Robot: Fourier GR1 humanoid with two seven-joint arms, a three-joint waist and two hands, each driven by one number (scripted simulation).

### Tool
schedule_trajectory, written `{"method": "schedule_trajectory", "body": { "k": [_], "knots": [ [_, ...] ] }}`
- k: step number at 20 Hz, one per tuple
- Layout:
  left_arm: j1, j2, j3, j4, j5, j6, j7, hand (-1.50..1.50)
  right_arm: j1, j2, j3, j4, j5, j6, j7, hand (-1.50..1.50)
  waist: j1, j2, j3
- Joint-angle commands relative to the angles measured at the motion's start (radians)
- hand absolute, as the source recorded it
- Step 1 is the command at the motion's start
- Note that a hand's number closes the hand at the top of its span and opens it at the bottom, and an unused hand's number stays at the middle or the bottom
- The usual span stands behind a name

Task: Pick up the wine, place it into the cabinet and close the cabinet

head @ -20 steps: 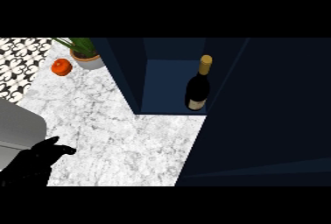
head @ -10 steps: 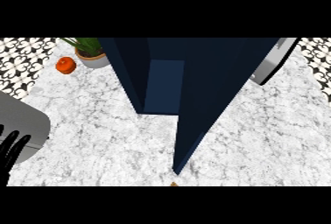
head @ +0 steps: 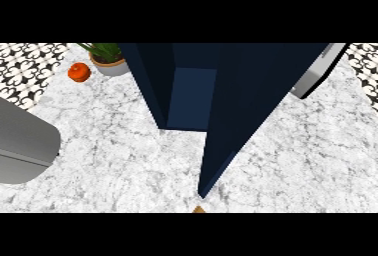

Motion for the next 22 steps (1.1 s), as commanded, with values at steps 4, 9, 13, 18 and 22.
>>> {"method": "schedule_trajectory", "body": {
  "k": [4, 9, 13, 18, 22],
  "knots": [
    [0.047, 0.032, 0.059, 0.057, 0.004, -0.119, -0.017, -1.5, -0.274, 0.149, -0.066, 0.251, -0.005, -0.148, 0.009, 1.5, 0.008, 0.008, -0.001],
    [0.09, 0.03, 0.103, 0.083, -0.003, -0.18, -0.029, -1.5, -0.484, 0.155, -0.245, 0.494, -0.102, -0.158, -0.033, 1.5, 0.016, 0.014, 0.002],
    [0.147, 0.031, 0.14, 0.1, -0.008, -0.249, -0.028, -1.5, -0.563, 0.156, -0.354, 0.657, -0.198, -0.059, -0.134, 1.5, 0.013, 0.015, 0.004],
    [0.167, 0.032, 0.202, 0.101, 0.017, -0.268, 0.012, -1.5, -0.68, 0.157, -0.446, 0.845, -0.305, 0.061, -0.196, 1.5, 0.0, 0.014, 0.005],
    [0.165, 0.027, 0.229, 0.137, -0.009, -0.303, 0.023, -1.5, -0.712, 0.157, -0.44, 0.95, -0.467, 0.237, -0.172, 1.5, 0.021, 0.018, 0.004]
  ]
}}
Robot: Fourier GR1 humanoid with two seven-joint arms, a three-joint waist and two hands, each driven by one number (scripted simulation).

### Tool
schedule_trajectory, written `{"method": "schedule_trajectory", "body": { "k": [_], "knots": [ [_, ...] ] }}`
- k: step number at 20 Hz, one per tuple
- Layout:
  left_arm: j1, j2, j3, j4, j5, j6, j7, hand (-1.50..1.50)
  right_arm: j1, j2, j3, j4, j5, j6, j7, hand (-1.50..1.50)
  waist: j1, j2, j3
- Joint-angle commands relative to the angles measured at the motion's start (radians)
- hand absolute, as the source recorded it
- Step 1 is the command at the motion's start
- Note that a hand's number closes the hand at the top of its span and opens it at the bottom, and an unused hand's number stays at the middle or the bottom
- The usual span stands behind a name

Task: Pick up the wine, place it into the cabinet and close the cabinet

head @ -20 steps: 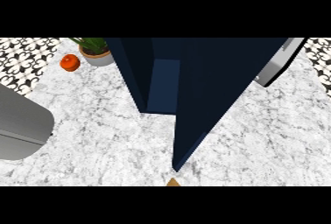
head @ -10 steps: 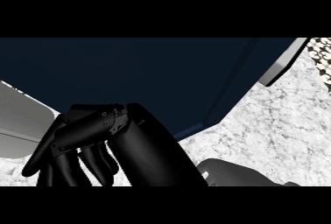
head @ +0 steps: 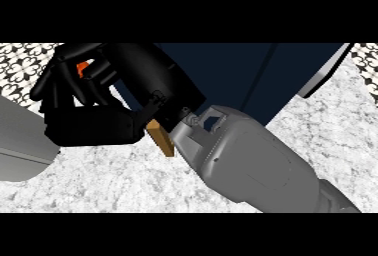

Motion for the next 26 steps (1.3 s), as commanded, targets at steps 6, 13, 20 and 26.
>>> {"method": "schedule_trajectory", "body": {
  "k": [6, 13, 20, 26],
  "knots": [
    [-0.006, -0.049, 0.034, -0.017, -0.034, -0.036, -0.023, -1.5, -0.053, 0.002, 0.05, 0.223, -0.303, 0.484, 0.113, 1.5, 0.009, 0.006, 0.0],
    [0.019, -0.087, 0.089, 0.021, -0.037, -0.098, 0.013, -1.5, -0.118, 0.002, 0.058, 0.472, -0.412, 0.599, 0.06, 1.5, -0.006, 0.001, 0.0],
    [0.043, -0.146, 0.147, 0.067, -0.087, -0.123, 0.037, -1.5, -0.122, 0.002, -0.017, 0.595, -0.489, 0.743, -0.012, 1.5, -0.023, -0.002, 0.001],
    [0.033, -0.151, 0.184, -0.006, -0.07, -0.097, 0.109, -1.5, -0.175, -0.012, -0.125, 0.77, -0.458, 0.819, -0.079, 1.5, -0.023, 0.003, 0.001]
  ]
}}
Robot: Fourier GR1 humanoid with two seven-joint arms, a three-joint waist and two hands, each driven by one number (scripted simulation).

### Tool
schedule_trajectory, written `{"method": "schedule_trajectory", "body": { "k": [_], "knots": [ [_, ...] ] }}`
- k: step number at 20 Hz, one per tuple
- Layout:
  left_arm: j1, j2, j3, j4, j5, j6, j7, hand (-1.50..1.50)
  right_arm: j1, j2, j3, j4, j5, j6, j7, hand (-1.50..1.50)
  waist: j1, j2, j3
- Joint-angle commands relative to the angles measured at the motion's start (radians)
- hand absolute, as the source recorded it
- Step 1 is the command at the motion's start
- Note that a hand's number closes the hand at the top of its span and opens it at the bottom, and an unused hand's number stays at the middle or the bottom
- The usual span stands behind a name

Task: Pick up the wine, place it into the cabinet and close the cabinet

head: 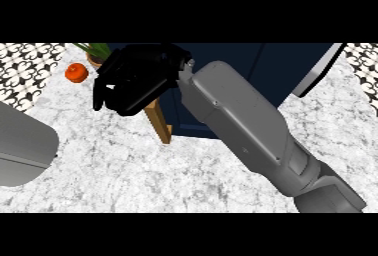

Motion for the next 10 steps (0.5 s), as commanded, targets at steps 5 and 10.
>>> {"method": "schedule_trajectory", "body": {
  "k": [5, 10],
  "knots": [
    [0.008, -0.019, 0.073, 0.047, 0.006, -0.092, 0.005, -1.5, -0.019, -0.06, -0.103, 0.141, 0.021, 0.01, -0.085, 1.5, -0.007, 0.011, 0.003],
    [-0.023, -0.039, 0.059, 0.016, -0.017, -0.039, 0.033, -1.5, -0.025, -0.114, -0.117, 0.155, 0.125, -0.08, -0.197, 1.5, -0.011, 0.019, 0.002]
  ]
}}
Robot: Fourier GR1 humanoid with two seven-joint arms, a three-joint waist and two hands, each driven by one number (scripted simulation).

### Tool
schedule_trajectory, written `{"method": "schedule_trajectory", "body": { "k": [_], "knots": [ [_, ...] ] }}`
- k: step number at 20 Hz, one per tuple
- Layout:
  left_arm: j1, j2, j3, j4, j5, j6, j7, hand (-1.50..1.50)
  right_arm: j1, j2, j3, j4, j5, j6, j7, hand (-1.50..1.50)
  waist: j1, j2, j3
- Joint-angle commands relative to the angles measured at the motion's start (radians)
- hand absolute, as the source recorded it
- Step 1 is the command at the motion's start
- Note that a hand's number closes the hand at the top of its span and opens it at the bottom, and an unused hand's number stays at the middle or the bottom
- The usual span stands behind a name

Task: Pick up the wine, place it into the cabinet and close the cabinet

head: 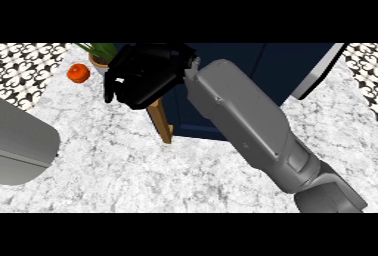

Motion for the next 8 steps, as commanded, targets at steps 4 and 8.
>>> {"method": "schedule_trajectory", "body": {
  "k": [4, 8],
  "knots": [
    [-0.022, 0.0, 0.027, -0.015, -0.001, -0.011, 0.001, -1.5, -0.018, -0.16, -0.127, 0.075, 0.062, -0.153, -0.115, 1.5, -0.027, 0.034, 0.011],
    [-0.036, -0.005, 0.023, -0.034, -0.021, -0.003, 0.013, -1.5, -0.008, -0.131, -0.115, 0.087, 0.093, -0.186, -0.151, 1.5, -0.026, 0.037, 0.01]
  ]
}}
